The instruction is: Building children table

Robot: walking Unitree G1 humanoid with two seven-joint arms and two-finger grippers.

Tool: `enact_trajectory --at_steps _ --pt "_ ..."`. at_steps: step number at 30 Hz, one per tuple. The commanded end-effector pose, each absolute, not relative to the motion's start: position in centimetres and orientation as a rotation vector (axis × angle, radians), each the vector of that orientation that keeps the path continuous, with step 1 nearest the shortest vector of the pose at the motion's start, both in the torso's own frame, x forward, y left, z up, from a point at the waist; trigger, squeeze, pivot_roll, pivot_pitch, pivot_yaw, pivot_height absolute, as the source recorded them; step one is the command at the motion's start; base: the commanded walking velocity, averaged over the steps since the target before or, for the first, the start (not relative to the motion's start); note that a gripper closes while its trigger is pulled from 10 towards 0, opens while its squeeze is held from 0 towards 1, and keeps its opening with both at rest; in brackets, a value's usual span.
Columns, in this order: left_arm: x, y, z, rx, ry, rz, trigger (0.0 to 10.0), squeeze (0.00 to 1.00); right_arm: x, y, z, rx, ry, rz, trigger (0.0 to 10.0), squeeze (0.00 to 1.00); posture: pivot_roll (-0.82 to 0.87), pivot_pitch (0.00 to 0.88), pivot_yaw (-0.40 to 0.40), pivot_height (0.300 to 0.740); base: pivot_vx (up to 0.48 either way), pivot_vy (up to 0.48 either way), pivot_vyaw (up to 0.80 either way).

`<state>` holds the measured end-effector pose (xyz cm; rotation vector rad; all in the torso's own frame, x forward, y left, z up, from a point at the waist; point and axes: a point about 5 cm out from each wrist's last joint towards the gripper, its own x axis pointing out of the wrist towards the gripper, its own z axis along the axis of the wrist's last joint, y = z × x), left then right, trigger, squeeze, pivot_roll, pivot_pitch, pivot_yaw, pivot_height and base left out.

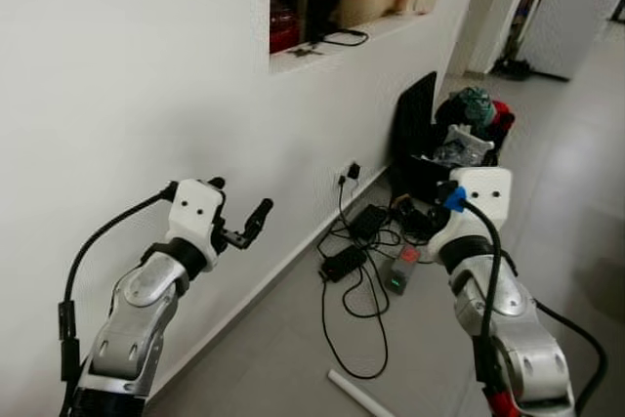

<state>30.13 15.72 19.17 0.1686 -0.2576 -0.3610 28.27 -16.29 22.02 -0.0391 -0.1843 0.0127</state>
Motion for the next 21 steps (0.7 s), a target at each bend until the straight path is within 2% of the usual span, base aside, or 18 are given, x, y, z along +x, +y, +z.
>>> enact_trajectory --at_steps 1,12,21 --pt "30.16 15.30 19.02 0.171 -0.257 -0.380 10.0 0.00 28.26 -16.58 21.89 -0.040 -0.184 -0.003 10.0 0.00 0.06 0.000 -0.064 0.740 0.000 0.000 -0.80" --pt "30.26 15.00 19.02 0.171 -0.263 -0.396 10.0 0.00 28.24 -16.83 21.86 -0.051 -0.187 -0.022 10.0 0.00 0.06 0.000 -0.059 0.740 0.000 0.000 -0.80" --pt "30.32 14.99 18.99 0.172 -0.263 -0.400 10.0 0.00 28.22 -16.99 21.90 -0.057 -0.190 -0.035 10.0 0.00 0.06 0.000 -0.061 0.740 0.000 -0.385 -0.80"
